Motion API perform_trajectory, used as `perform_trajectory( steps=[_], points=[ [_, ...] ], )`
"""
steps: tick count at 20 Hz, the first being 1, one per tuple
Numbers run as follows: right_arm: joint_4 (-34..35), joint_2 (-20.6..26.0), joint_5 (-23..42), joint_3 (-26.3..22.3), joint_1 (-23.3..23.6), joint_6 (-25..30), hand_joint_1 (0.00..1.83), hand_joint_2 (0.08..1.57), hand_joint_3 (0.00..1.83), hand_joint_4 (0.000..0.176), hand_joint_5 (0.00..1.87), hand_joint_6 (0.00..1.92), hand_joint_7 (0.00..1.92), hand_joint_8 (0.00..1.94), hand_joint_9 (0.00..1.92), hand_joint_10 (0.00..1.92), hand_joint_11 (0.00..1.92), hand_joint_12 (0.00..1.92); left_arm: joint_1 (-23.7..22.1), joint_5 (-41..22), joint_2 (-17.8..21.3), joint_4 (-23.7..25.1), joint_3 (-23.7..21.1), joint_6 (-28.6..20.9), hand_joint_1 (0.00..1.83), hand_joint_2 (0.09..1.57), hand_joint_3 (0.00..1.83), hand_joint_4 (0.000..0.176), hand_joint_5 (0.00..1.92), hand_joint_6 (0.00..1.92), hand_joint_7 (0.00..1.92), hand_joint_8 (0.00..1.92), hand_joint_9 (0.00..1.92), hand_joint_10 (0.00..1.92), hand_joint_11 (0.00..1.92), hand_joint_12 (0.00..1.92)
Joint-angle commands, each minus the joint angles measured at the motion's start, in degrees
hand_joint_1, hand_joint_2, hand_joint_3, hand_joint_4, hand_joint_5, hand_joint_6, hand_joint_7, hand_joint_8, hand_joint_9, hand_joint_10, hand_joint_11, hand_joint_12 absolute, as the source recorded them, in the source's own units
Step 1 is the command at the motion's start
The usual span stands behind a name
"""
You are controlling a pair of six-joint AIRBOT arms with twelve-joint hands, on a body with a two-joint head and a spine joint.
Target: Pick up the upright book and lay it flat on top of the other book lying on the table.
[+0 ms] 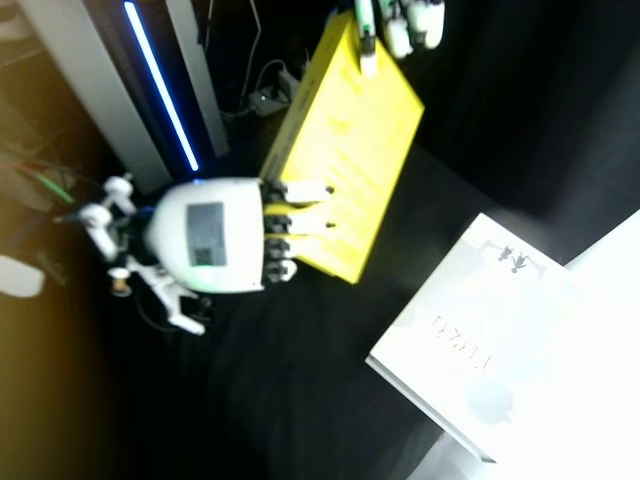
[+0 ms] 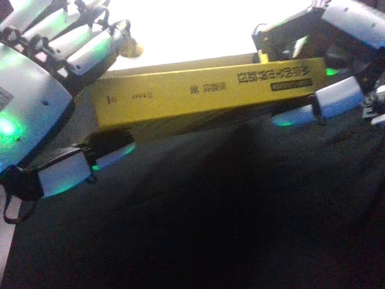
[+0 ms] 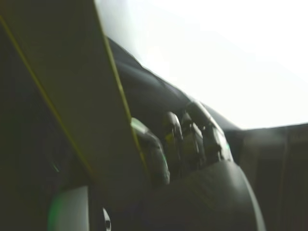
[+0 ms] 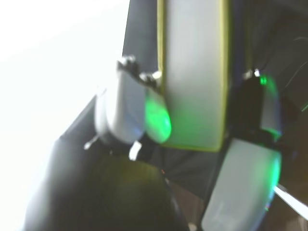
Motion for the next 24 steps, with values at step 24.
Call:
perform_trajectory(
  steps=[24],
  points=[
    [4.4, 6.3, 6.1, -1.0, 10.7, -7.6, 1.63, 0.68, 1.09, 0.176, 1.29, 1.92, 1.51, 1.94, 1.65, 1.92, 1.69, 1.92, 1.7, -5.4, -0.3, -8.7, 2.0, 1.3, 0.58, 1.00, 0.01, 0.169, 0.00, 0.00, 0.00, 0.00, 0.00, 0.00, 0.00, 0.00]
  ],
)
